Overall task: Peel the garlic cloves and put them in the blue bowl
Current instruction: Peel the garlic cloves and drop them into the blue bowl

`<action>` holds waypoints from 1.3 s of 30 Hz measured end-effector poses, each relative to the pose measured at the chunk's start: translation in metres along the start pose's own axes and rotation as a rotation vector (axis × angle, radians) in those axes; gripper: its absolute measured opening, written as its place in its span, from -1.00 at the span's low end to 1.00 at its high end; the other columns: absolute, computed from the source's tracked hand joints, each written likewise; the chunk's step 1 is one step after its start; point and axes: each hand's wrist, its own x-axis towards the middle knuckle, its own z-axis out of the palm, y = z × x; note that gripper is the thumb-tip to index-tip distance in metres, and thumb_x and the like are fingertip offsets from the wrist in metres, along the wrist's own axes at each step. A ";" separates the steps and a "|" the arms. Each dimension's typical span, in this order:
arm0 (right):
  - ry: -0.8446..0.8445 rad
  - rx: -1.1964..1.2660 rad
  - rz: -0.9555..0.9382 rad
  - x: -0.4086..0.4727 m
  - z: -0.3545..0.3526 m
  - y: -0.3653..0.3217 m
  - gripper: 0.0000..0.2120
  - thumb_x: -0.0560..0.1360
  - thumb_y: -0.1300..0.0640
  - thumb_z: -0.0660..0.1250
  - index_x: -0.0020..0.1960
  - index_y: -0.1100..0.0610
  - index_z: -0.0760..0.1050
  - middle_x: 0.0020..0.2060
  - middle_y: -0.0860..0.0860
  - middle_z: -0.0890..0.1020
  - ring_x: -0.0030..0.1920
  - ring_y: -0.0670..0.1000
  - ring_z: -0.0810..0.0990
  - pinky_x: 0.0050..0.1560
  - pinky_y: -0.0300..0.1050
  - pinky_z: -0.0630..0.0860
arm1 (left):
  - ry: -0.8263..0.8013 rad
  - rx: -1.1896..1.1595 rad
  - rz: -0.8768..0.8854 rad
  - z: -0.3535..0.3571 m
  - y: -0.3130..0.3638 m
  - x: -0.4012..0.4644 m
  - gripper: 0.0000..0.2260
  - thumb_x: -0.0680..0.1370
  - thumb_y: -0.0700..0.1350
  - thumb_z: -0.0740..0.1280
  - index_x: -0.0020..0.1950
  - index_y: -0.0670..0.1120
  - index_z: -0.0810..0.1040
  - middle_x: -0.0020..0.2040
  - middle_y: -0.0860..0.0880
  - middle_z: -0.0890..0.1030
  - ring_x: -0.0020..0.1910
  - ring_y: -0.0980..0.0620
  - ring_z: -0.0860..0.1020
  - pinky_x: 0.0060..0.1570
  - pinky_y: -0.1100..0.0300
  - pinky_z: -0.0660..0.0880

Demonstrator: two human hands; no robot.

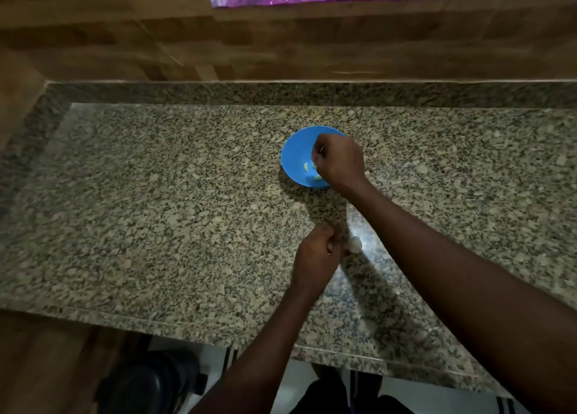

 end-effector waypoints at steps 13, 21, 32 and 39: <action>0.015 0.103 0.360 -0.137 -0.023 0.080 -0.90 0.50 0.07 0.43 -0.17 0.06 0.65 -0.38 -0.10 0.63 -0.34 -0.09 0.58 -0.31 -0.24 0.43 | -0.076 -0.349 -0.176 0.012 0.019 0.003 -0.90 0.48 -0.06 0.49 -0.02 0.00 0.67 -0.22 0.00 0.66 -0.24 0.03 0.65 -0.25 0.12 0.60; -0.141 0.811 0.566 -0.190 -0.053 0.103 -0.97 0.52 0.36 0.42 -0.08 0.33 0.63 -0.34 0.28 0.68 -0.44 0.09 0.65 -0.33 -0.09 0.61 | -0.225 -0.779 -0.282 0.010 0.055 -0.006 -0.75 0.48 -0.41 0.45 0.15 -0.28 0.67 -0.13 -0.01 0.73 -0.19 0.15 0.69 -0.20 0.32 0.58; -0.233 0.900 0.489 -0.189 -0.089 0.119 -0.91 0.56 0.32 0.37 0.01 0.29 0.65 -0.24 0.24 0.71 -0.30 0.22 0.69 -0.25 -0.02 0.67 | -0.199 -0.703 -0.229 0.026 0.077 -0.012 -0.80 0.42 -0.26 0.56 0.01 -0.10 0.72 -0.19 -0.13 0.68 -0.19 -0.02 0.62 -0.04 0.02 0.61; -0.261 1.063 0.618 -0.186 -0.098 0.122 -0.84 0.58 0.34 0.32 0.08 0.45 0.56 -0.14 0.40 0.67 -0.32 0.14 0.69 -0.32 -0.16 0.64 | -0.167 -0.675 -0.184 0.028 0.088 -0.016 -0.79 0.48 -0.21 0.53 0.10 -0.09 0.73 -0.04 -0.06 0.72 -0.07 -0.01 0.67 0.02 0.00 0.61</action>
